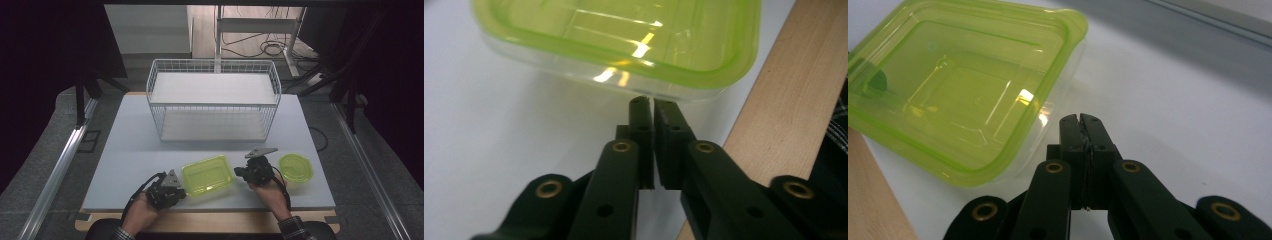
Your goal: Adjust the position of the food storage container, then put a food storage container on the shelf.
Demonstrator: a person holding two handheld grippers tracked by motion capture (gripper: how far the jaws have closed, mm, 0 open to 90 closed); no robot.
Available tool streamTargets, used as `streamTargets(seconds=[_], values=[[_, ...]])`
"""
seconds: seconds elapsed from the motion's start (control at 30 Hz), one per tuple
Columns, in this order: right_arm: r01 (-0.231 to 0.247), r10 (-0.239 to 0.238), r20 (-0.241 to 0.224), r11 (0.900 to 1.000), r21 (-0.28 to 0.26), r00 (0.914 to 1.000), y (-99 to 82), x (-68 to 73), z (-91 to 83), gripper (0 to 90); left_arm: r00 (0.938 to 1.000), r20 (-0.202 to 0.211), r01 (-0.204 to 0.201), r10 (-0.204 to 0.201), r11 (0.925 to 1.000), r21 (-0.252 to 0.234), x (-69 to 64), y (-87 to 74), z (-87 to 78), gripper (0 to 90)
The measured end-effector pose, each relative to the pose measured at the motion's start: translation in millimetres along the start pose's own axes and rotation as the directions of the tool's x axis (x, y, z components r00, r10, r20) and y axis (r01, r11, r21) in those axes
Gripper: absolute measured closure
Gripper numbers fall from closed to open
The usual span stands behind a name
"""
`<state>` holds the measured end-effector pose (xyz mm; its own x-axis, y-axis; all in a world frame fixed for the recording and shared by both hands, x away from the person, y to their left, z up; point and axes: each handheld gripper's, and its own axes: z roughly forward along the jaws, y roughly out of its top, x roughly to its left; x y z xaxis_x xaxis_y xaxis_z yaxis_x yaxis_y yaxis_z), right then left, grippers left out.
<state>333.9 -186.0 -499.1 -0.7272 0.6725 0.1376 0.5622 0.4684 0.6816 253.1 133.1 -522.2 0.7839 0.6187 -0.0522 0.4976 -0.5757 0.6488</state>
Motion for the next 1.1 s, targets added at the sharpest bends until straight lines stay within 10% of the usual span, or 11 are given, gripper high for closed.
streamTargets(seconds=[0.13, 0.43, 0.67, 1.1], values=[[0.011, -0.011, 0.015, 0.9998, -0.017, 0.9998, -1.9, 0.1, -8.9, 85.2, 0.9968, -0.065, 0.043, -0.047, 0.9976, -0.054, 7.0, -6.6, -11.7, 52.0], [0.01, -0.008, 0.022, 0.9959, -0.09, 0.9997, -12.1, -2.3, -25.3, 36.7, 0.9889, -0.133, 0.055, -0.067, 0.9947, -0.087, 11.7, -15.5, -18.8, 7.0], [0.003, -0.004, -0.014, 0.9941, -0.108, 0.9999, -15.4, -4.8, -18.6, 13.6, 0.9868, -0.147, 0.05, -0.067, 0.9917, -0.118, 12.5, -22.1, -22.0, 1.7], [-0.047, 0.039, -0.068, 0.9907, -0.127, 0.9969, -7.6, -10.0, -14.5, 7.7, 0.9864, -0.147, 0.051, -0.074, 0.9862, -0.157, 23.3, -27.6, -21.8, 0.3]])
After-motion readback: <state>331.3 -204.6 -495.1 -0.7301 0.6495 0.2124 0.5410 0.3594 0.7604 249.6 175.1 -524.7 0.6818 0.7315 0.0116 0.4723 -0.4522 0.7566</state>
